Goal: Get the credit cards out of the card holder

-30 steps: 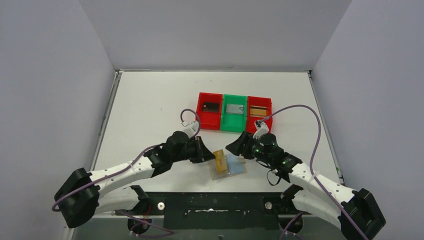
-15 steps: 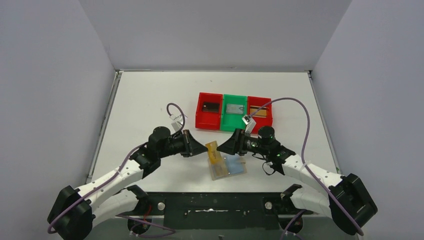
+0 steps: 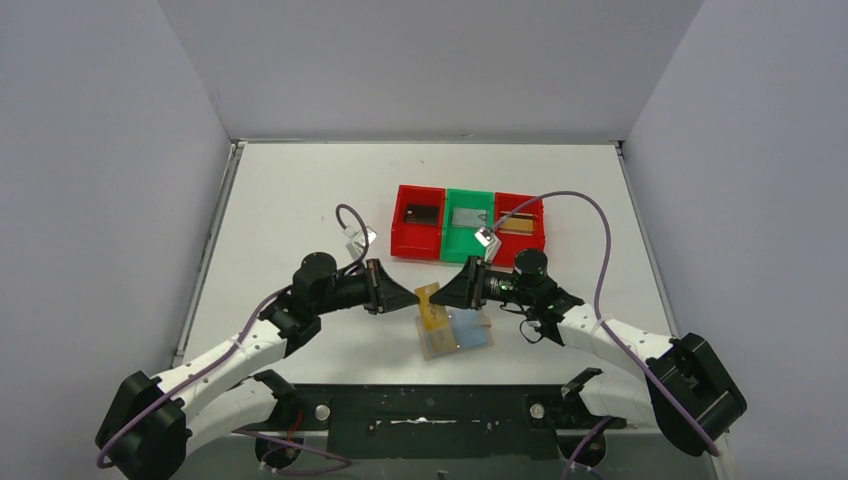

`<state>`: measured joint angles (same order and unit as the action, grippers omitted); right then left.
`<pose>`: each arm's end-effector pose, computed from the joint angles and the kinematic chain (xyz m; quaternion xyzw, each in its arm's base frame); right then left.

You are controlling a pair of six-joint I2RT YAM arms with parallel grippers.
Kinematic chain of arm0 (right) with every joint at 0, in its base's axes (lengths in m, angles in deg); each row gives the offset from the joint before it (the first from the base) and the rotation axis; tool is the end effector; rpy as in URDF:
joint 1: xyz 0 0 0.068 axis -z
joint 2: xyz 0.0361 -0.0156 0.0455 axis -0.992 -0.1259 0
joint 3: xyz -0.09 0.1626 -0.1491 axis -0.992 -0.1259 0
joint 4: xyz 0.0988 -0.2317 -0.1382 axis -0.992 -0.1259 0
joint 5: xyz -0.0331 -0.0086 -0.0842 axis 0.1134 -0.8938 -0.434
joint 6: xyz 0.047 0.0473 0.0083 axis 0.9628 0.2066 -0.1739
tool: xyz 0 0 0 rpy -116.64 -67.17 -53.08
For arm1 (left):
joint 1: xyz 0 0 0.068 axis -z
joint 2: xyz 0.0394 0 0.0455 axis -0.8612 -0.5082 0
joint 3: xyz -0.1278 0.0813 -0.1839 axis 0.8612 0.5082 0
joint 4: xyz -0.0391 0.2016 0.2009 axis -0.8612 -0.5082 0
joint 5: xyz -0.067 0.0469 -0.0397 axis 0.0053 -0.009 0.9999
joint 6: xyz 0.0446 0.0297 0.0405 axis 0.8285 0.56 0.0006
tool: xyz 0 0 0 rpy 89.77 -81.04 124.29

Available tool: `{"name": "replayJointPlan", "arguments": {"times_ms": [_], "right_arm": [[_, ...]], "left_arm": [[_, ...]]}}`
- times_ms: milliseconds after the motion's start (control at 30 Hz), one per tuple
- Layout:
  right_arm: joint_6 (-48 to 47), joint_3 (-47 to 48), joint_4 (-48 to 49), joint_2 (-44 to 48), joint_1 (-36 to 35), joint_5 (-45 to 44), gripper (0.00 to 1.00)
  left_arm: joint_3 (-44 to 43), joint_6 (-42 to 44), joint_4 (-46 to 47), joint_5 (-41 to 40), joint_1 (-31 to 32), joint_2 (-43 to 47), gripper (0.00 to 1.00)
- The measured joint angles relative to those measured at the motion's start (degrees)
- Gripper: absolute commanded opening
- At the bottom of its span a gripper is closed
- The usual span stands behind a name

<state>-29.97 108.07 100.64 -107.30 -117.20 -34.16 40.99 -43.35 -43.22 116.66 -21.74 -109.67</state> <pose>0.2110 0.1903 0.1600 -0.1025 0.7598 0.6119 0.1945 0.2018 -0.1901 0.1921 0.0571 0.7777 -0.5651 0.2695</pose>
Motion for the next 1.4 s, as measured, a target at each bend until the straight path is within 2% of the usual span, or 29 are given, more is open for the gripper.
{"name": "replayJointPlan", "arguments": {"times_ms": [233,533,567,667,800,867,967,1067,1167,1267,1400], "right_arm": [[1.22,0.02,1.92,0.37,0.87,2.43,0.21],[1.70,0.00,3.17,1.57,1.42,4.31,0.02],[1.73,-0.02,3.21,1.70,1.44,4.46,0.00],[1.49,-0.02,3.06,2.40,1.44,4.76,0.00],[-0.55,0.02,0.28,4.20,1.62,4.37,0.00],[-3.08,0.50,-4.02,5.92,1.95,2.54,0.00],[-9.31,4.02,-14.97,9.20,2.62,-4.68,0.00],[-19.12,10.32,-26.51,13.62,2.99,-18.47,0.00],[-30.58,16.04,-33.77,16.76,3.02,-32.24,0.00],[-43.15,21.14,-38.49,16.02,3.15,-42.66,0.00],[-59.08,26.64,-43.45,9.86,3.54,-51.78,0.00]], "left_arm": [[1.66,-0.44,1.18,0.59,-1.64,0.13,0.00],[1.88,-0.94,3.21,2.67,-3.21,0.11,0.00],[1.88,-0.98,3.30,2.75,-3.30,0.11,0.05],[1.88,-1.14,3.58,3.04,-3.45,0.11,0.35],[1.90,-1.90,3.45,2.56,-4.61,0.48,0.57],[1.90,-1.84,2.78,1.55,-5.07,1.49,0.61],[1.88,-1.38,-0.46,-1.31,-5.55,4.31,0.62],[1.73,-0.28,-5.64,-6.25,-5.60,7.58,0.63],[1.66,0.63,-10.34,-10.56,-5.64,10.16,0.63],[1.66,1.07,-13.46,-13.22,-5.64,11.28,0.63],[1.66,1.38,-16.00,-14.69,-5.64,11.47,0.63]]}}
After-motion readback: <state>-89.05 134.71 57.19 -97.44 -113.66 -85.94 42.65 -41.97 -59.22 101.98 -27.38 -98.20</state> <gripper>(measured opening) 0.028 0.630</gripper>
